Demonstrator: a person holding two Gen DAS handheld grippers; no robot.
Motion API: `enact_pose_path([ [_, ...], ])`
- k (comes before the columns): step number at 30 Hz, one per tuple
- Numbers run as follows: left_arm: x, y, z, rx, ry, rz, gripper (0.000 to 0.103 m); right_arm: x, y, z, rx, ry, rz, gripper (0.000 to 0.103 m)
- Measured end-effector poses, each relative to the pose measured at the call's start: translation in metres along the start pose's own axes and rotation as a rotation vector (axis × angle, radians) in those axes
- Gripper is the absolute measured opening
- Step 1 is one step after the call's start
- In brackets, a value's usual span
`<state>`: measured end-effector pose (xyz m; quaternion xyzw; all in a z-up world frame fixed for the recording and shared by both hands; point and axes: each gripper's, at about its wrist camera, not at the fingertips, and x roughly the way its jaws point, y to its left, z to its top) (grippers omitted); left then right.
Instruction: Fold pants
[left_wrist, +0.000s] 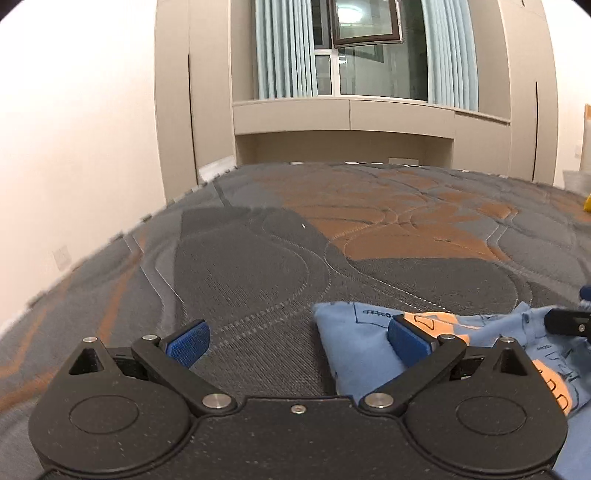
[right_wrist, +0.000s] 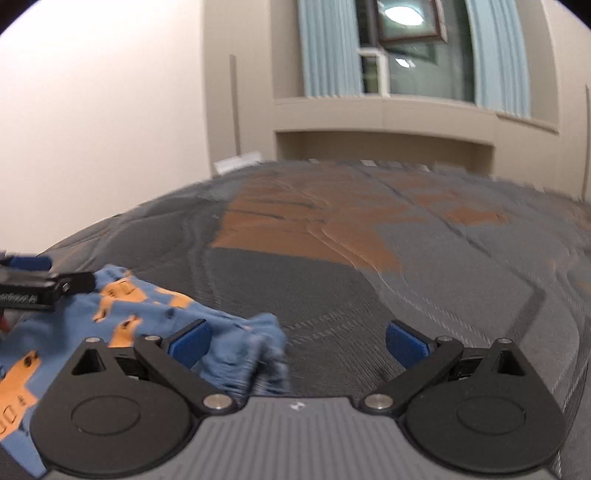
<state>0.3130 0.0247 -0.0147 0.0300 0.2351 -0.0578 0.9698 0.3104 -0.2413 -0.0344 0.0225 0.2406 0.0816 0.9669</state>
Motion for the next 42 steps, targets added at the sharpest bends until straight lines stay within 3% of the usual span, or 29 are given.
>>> enact_pose_path([
  [4, 0.012, 0.015, -0.004, -0.103, 0.057, -0.065, 0.103, 0.013, -0.021, 0.0, 0.12, 0.089, 0.051, 0.103],
  [9, 0.013, 0.035, -0.008, -0.242, 0.076, -0.122, 0.102, 0.005, -0.022, -0.002, 0.115, 0.067, 0.065, 0.103],
  [15, -0.03, 0.024, -0.009, -0.185, 0.025, -0.16, 0.102, -0.038, -0.021, -0.008, 0.127, -0.007, 0.202, 0.103],
  [18, -0.05, 0.015, -0.018, -0.157, 0.041, -0.171, 0.102, -0.055, -0.006, -0.019, 0.044, 0.014, 0.183, 0.103],
  [21, -0.058, 0.013, -0.029, -0.166, 0.107, -0.156, 0.102, -0.059, 0.007, -0.031, -0.002, 0.062, 0.133, 0.103],
  [25, -0.065, 0.01, -0.047, -0.14, 0.169, -0.121, 0.102, -0.058, 0.006, -0.038, 0.019, 0.122, 0.1, 0.103],
  [31, -0.068, 0.027, -0.058, -0.228, 0.174, -0.159, 0.103, -0.06, 0.003, -0.04, 0.042, 0.127, 0.104, 0.102],
  [42, -0.069, 0.025, -0.058, -0.227, 0.168, -0.159, 0.103, -0.061, -0.006, -0.043, 0.087, 0.116, 0.137, 0.103],
])
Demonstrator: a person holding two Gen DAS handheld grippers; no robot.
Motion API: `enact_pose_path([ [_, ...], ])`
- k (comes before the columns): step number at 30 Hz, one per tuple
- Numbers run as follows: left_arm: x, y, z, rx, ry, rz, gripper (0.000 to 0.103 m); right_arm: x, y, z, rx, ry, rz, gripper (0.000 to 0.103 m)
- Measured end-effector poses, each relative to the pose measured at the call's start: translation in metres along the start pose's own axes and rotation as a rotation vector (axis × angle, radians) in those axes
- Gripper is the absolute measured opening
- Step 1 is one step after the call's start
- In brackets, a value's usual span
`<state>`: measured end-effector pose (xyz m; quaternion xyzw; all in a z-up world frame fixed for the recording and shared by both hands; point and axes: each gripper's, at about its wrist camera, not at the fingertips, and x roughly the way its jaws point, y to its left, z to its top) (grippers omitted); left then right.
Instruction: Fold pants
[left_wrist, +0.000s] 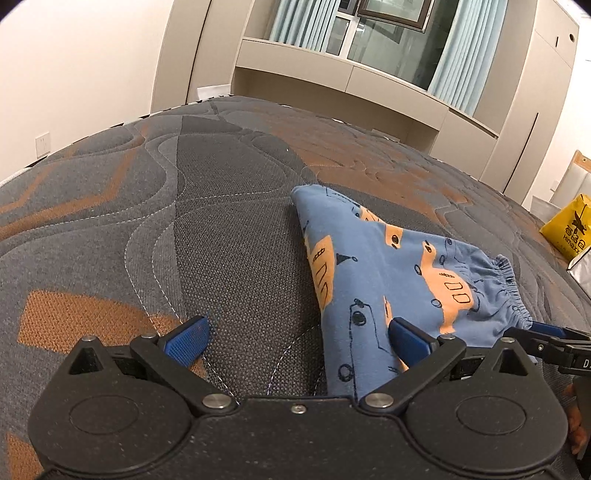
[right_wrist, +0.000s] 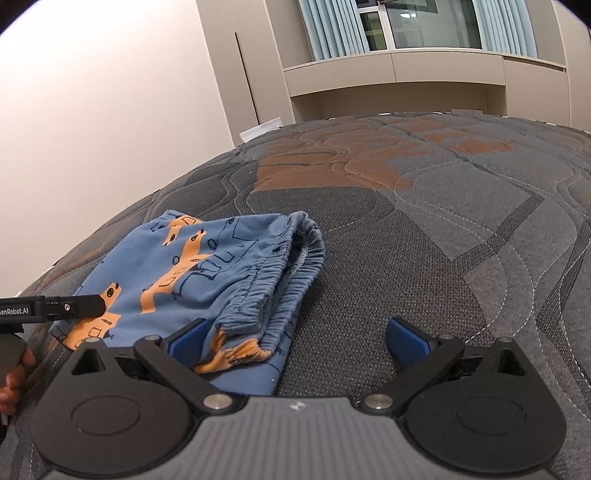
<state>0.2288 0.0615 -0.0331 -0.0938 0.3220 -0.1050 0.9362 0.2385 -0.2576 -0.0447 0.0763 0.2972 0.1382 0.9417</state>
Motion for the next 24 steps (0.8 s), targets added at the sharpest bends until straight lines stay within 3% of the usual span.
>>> enact_pose_path([
  [10, 0.0, 0.0, 0.0, 0.001, 0.0, 0.002, 0.103, -0.001, -0.001, 0.0, 0.016, -0.009, 0.012, 0.103],
  [18, -0.001, -0.003, -0.001, 0.004, -0.007, 0.006, 0.103, 0.005, -0.018, 0.01, 0.116, -0.033, 0.139, 0.103],
  [24, -0.005, -0.002, -0.002, 0.005, -0.026, -0.01, 0.103, 0.014, -0.016, 0.014, 0.121, -0.012, 0.229, 0.103],
])
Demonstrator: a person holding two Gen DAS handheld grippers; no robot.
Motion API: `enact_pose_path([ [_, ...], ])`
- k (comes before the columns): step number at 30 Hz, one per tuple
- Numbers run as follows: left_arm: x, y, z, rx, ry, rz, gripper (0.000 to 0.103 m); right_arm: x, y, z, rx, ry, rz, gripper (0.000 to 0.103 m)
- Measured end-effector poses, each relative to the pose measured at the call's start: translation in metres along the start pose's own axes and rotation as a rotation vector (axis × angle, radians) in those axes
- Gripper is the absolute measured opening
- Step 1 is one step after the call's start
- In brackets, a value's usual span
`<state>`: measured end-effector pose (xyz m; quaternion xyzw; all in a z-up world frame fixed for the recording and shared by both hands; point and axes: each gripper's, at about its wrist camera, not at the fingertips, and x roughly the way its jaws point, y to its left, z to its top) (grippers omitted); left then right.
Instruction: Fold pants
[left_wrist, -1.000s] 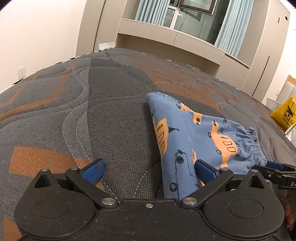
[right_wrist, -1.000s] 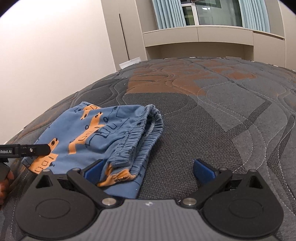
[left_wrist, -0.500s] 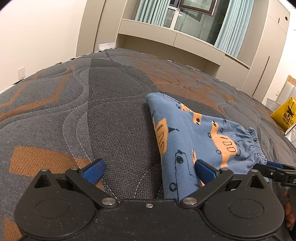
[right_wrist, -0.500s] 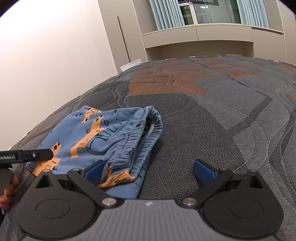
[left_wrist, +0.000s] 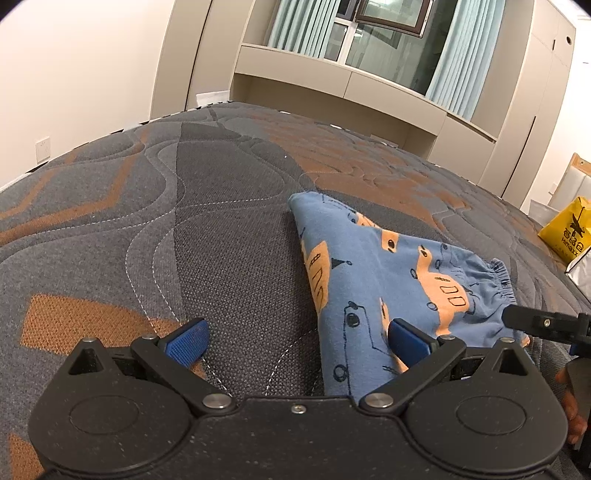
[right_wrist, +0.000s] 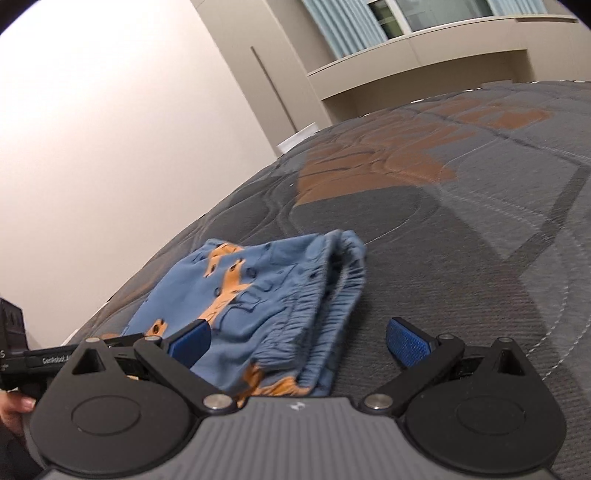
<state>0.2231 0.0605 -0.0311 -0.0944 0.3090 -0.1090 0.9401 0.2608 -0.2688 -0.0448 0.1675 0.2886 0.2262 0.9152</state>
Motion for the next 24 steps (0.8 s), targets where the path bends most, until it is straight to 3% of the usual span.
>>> enact_pose_path([
  [12, -0.005, 0.0, 0.001, -0.023, -0.034, -0.104, 0.1, -0.005, 0.0, -0.009, 0.084, 0.012, 0.124, 0.101],
  [14, -0.005, 0.0, 0.001, -0.026, -0.039, -0.09, 0.097, -0.006, -0.002, -0.009, 0.098, 0.001, 0.114, 0.088],
  [21, -0.005, -0.004, 0.005, -0.022, -0.014, -0.061, 0.078, -0.014, -0.008, -0.011, 0.121, -0.011, 0.069, 0.061],
  [24, -0.005, -0.005, 0.005, -0.055, 0.002, -0.064, 0.06, -0.016, -0.013, -0.012, 0.143, -0.017, 0.059, 0.051],
])
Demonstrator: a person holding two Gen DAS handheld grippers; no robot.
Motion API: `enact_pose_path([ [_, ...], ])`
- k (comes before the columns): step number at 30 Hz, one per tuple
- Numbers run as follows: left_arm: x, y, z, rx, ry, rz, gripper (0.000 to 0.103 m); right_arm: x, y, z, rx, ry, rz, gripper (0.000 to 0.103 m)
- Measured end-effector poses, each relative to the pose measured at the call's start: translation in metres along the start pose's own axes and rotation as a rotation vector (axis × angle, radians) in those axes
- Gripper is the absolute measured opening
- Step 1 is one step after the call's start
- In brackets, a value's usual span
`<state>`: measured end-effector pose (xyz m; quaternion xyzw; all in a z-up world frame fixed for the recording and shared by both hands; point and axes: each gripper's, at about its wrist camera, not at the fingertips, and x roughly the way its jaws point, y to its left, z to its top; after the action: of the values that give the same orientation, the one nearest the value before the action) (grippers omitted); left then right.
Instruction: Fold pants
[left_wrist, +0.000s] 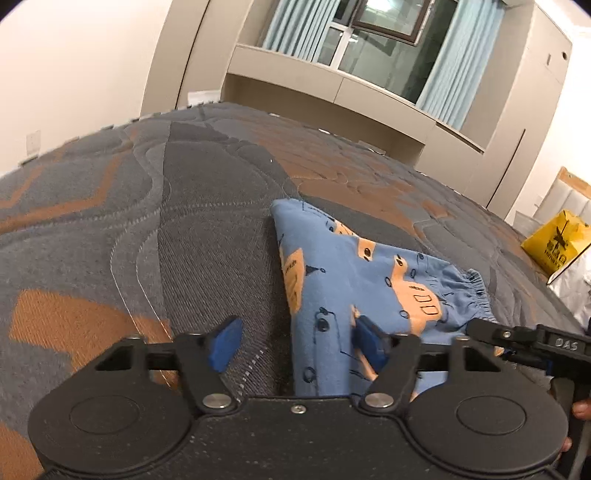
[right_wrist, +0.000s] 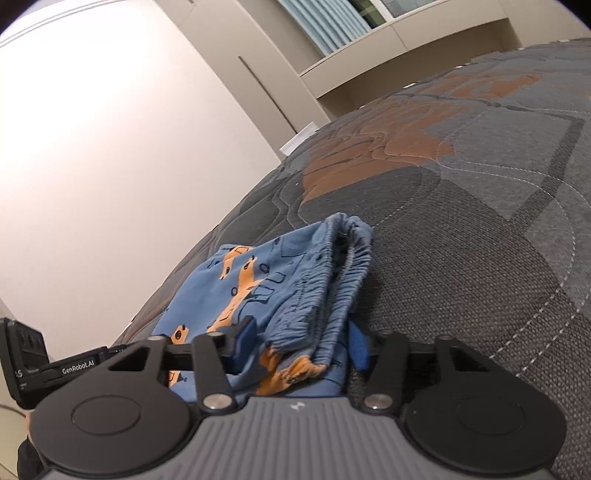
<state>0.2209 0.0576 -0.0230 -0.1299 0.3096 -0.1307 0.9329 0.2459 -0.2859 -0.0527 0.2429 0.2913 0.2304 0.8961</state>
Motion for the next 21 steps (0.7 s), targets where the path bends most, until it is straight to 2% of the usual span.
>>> enact_pose_path([
  [2, 0.0, -0.002, -0.002, -0.02, 0.007, -0.023, 0.041, -0.002, -0.005, 0.0, 0.023, -0.003, 0.0, 0.043],
  [4, -0.002, -0.008, -0.004, -0.016, 0.002, -0.02, 0.032, -0.003, -0.008, -0.001, 0.031, -0.004, 0.0, 0.041],
  [11, -0.008, -0.023, -0.006, -0.003, -0.015, 0.027, 0.022, -0.004, -0.005, -0.003, 0.02, -0.027, 0.001, 0.031],
  [21, -0.024, -0.052, 0.003, 0.03, -0.038, 0.067, 0.017, -0.019, -0.006, 0.007, 0.042, -0.056, 0.061, 0.026],
])
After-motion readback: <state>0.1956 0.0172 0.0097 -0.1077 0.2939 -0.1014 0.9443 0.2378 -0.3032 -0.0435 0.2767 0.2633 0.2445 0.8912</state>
